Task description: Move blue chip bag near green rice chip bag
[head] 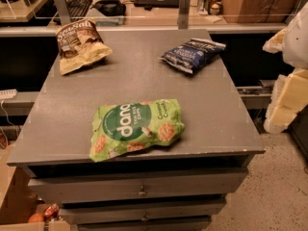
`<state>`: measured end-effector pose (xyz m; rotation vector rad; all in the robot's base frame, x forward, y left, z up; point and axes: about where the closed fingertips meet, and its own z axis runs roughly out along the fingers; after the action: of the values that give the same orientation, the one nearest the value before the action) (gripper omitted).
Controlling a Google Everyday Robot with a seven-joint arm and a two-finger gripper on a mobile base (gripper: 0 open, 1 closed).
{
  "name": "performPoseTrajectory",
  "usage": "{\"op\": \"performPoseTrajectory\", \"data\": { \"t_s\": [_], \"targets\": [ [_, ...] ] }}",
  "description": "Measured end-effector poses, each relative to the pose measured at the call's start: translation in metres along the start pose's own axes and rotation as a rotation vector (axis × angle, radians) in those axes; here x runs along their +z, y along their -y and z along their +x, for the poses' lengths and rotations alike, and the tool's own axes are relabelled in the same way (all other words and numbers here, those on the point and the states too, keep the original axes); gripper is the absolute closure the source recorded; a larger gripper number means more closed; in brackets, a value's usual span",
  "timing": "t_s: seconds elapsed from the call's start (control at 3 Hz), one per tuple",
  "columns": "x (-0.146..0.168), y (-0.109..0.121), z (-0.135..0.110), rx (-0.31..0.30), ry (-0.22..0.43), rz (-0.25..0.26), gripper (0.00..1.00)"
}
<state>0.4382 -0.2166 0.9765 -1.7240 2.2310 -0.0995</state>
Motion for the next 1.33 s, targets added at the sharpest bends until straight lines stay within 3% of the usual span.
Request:
{"op": "performPoseTrajectory", "data": {
  "t_s": [0.33, 0.67, 1.33],
  "targets": [
    [0.0, 0.0, 0.0, 0.0, 0.0, 0.0, 0.0],
    [0.017, 0.023, -0.003, -0.007, 0.052, 0.034, 0.0],
    [0.075, 0.14, -0.047, -0.038, 0.248, 0.141, 0.0]
  ]
}}
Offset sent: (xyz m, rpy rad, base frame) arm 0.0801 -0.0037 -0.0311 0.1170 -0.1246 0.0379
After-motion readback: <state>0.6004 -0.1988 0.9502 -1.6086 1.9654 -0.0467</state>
